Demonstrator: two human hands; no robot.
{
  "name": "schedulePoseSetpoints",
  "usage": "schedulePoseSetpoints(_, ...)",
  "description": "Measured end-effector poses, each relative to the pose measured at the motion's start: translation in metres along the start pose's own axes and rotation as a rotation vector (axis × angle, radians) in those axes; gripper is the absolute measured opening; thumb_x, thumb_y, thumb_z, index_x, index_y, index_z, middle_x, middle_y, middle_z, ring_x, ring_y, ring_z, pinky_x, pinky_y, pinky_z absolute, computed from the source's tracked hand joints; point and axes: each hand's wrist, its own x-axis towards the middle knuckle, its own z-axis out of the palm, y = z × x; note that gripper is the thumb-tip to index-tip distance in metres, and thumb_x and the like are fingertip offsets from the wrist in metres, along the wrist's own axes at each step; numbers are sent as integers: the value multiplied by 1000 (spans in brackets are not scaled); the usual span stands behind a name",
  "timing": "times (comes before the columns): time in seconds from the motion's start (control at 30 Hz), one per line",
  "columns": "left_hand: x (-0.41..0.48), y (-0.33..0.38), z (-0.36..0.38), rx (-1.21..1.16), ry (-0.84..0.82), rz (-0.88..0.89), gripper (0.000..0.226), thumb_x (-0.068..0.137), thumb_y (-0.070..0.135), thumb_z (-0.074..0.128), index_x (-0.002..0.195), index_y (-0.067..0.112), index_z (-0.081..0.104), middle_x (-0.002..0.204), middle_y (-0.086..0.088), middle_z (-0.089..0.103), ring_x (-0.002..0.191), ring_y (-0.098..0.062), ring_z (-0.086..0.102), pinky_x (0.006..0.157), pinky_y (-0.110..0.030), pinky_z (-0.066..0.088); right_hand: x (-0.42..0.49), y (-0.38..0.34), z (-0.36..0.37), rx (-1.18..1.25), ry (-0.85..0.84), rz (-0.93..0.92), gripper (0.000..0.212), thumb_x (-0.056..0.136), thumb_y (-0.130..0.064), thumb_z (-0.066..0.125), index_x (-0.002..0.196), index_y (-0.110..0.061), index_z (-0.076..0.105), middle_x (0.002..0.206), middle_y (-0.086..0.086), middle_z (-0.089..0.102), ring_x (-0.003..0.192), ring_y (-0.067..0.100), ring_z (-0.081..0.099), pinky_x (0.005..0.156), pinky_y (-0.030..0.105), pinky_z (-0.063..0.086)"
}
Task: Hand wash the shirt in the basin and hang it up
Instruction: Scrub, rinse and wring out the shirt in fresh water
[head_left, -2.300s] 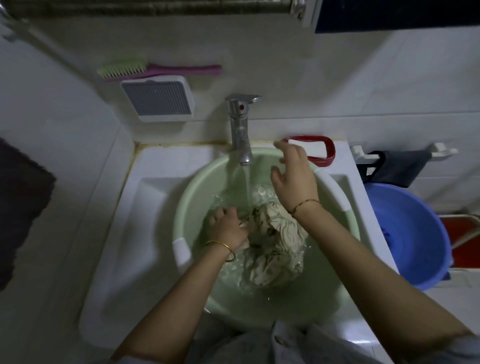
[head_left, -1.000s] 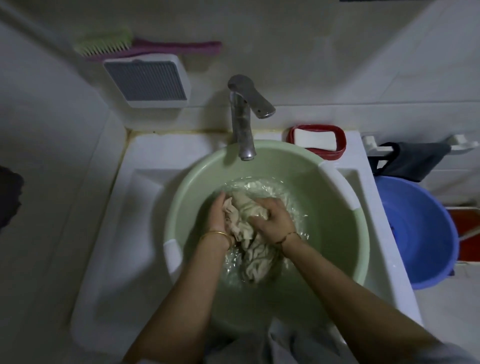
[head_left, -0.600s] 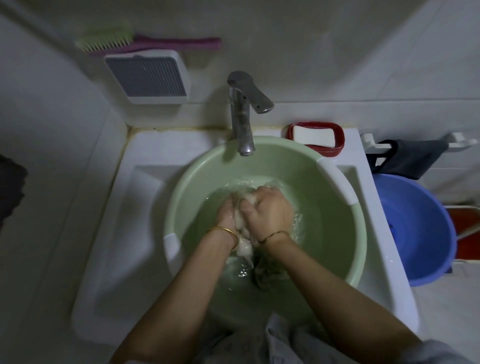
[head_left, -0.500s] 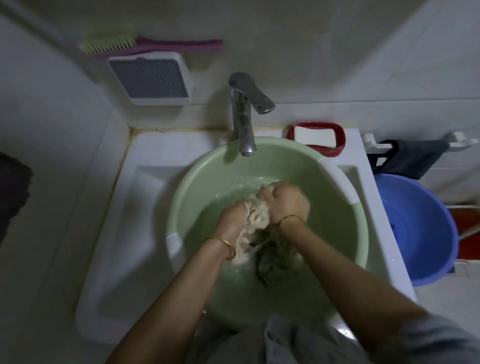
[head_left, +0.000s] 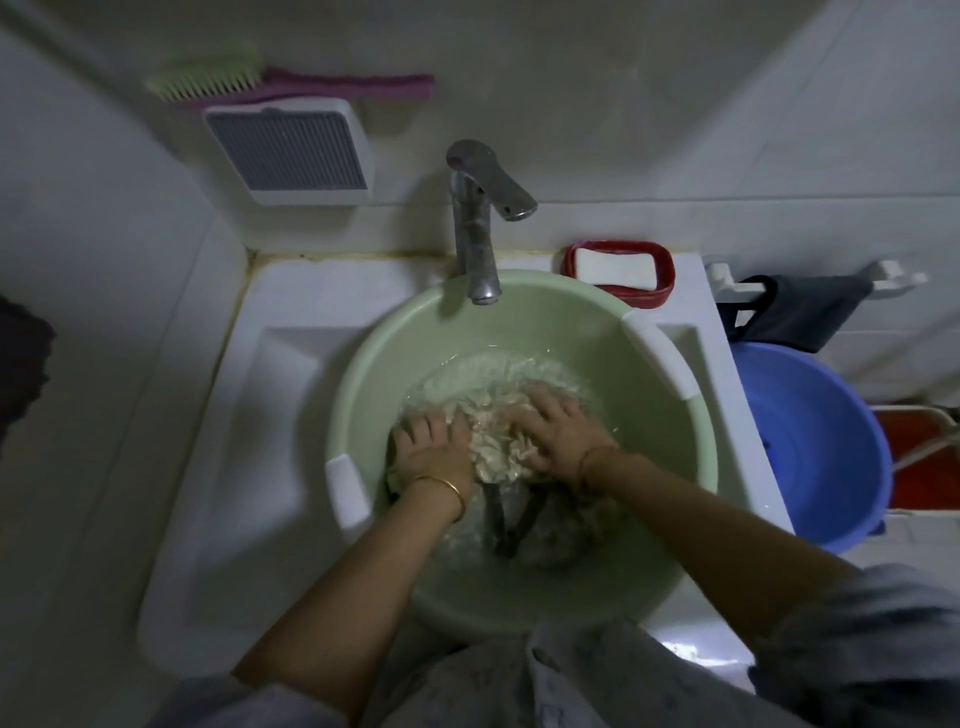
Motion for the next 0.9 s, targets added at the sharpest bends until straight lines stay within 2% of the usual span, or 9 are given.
schedulePoseSetpoints(0.1, -7, 3, -11, -74, 137, 14, 69, 85, 22, 50, 145, 15, 18, 153, -16, 7, 138, -37, 10, 111, -52, 16, -7, -2, -19, 201, 142, 183, 66, 83, -25, 61, 142, -30, 31, 156, 6, 9, 140, 35, 16, 111, 52, 28)
schedulePoseSetpoints(0.2, -13, 9, -20, -215, 453, 220, 38, 82, 12, 51, 119, 17, 47, 128, -7, 42, 118, -26, 38, 97, -36, 34, -24, -10, -26, 127, 415, 345, 37, 86, -8, 52, 122, -13, 47, 126, 12, 44, 112, 33, 46, 90, 40, 46)
schedulePoseSetpoints(0.27, -14, 14, -23, -315, 366, 400, 21, 83, 7, 51, 103, 16, 54, 111, -3, 53, 103, -22, 51, 79, -31, 43, -33, -16, -22, 173, 397, 223, 23, 88, -8, 49, 109, -11, 55, 111, 11, 53, 99, 32, 55, 80, 35, 47)
schedulePoseSetpoints(0.33, -12, 18, -20, -260, 179, 433, 20, 84, 9, 53, 103, 14, 57, 110, -5, 57, 100, -23, 56, 74, -31, 47, -37, -27, -13, 226, 158, 61, 22, 88, -18, 55, 109, -12, 59, 109, 10, 60, 101, 28, 58, 79, 28, 43)
schedulePoseSetpoints(0.43, -7, 17, -9, -197, 82, 441, 32, 85, 9, 54, 116, 12, 54, 123, -8, 51, 113, -26, 51, 88, -36, 46, -37, -37, 8, 25, -134, 129, 60, 82, -34, 67, 133, -12, 44, 134, 10, 45, 127, 28, 42, 98, 37, 39)
schedulePoseSetpoints(0.5, -5, 15, -3, -145, 71, 493, 37, 87, 15, 55, 123, 15, 50, 129, -7, 44, 120, -26, 45, 95, -36, 41, -34, -40, 18, -140, -99, 193, 56, 90, -28, 57, 139, -12, 35, 142, 11, 33, 134, 31, 32, 103, 43, 36)
schedulePoseSetpoints(0.57, -4, 11, -1, -111, 43, 537, 41, 86, 17, 56, 126, 16, 48, 133, -6, 39, 123, -26, 42, 99, -36, 40, -30, -39, 17, -105, 5, 197, 36, 96, -16, 44, 131, -11, 46, 136, 13, 43, 127, 31, 42, 97, 41, 41)
schedulePoseSetpoints(0.73, -9, 6, 3, -185, -41, 584, 52, 78, 22, 65, 126, 19, 45, 132, -3, 40, 122, -23, 43, 98, -33, 41, -38, -10, -17, 564, 213, 168, 7, 88, -11, 58, 91, -12, 64, 93, 6, 63, 88, 18, 58, 77, 25, 42)
schedulePoseSetpoints(0.9, -17, 11, -10, -870, 4, 481, 41, 76, 21, 75, 109, 21, 51, 111, 2, 58, 103, -16, 56, 90, -33, 48, -62, -13, -66, 1539, 291, 92, 22, 94, -3, 52, 74, -11, 55, 68, 5, 55, 62, 13, 56, 68, 31, 49)
